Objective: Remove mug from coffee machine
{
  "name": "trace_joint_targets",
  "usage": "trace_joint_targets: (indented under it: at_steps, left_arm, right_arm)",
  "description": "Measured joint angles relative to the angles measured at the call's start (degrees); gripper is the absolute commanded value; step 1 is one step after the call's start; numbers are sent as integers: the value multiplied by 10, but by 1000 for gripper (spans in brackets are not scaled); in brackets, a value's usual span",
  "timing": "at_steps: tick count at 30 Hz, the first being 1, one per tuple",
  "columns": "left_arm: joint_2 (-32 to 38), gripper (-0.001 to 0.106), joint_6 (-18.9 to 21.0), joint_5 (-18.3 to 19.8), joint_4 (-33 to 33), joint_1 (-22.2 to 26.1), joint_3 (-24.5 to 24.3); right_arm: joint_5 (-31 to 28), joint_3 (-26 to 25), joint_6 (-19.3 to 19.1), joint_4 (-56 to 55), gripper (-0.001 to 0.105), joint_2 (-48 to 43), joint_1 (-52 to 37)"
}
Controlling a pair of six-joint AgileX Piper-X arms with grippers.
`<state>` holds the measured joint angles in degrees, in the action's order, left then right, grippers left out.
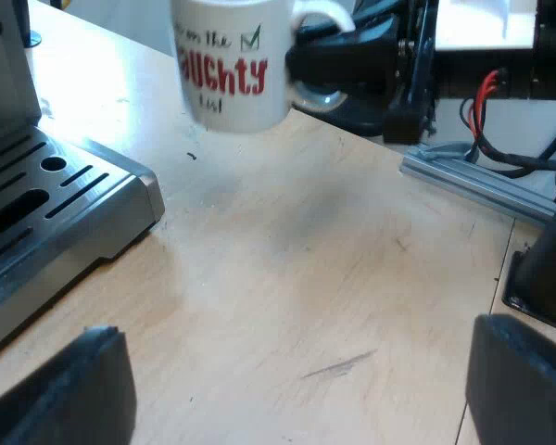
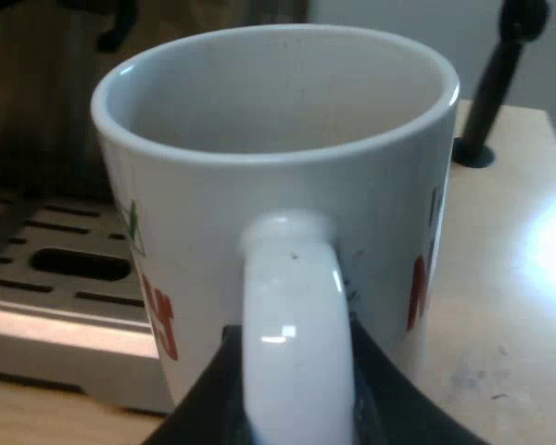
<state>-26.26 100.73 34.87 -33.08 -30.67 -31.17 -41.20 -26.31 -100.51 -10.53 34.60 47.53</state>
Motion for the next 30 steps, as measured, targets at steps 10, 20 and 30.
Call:
trace_joint_targets:
  at_steps: [10,20,30]
  left_arm:
    - [0,87,0,0,0,0,0]
    - [0,87,0,0,0,0,0]
    - [0,87,0,0,0,0,0]
  right_arm:
    - [-15,0,6,0,0,0,-73]
    - [121,0,54,0,0,25,-213]
    - [162,0,55,29,0,136,-233]
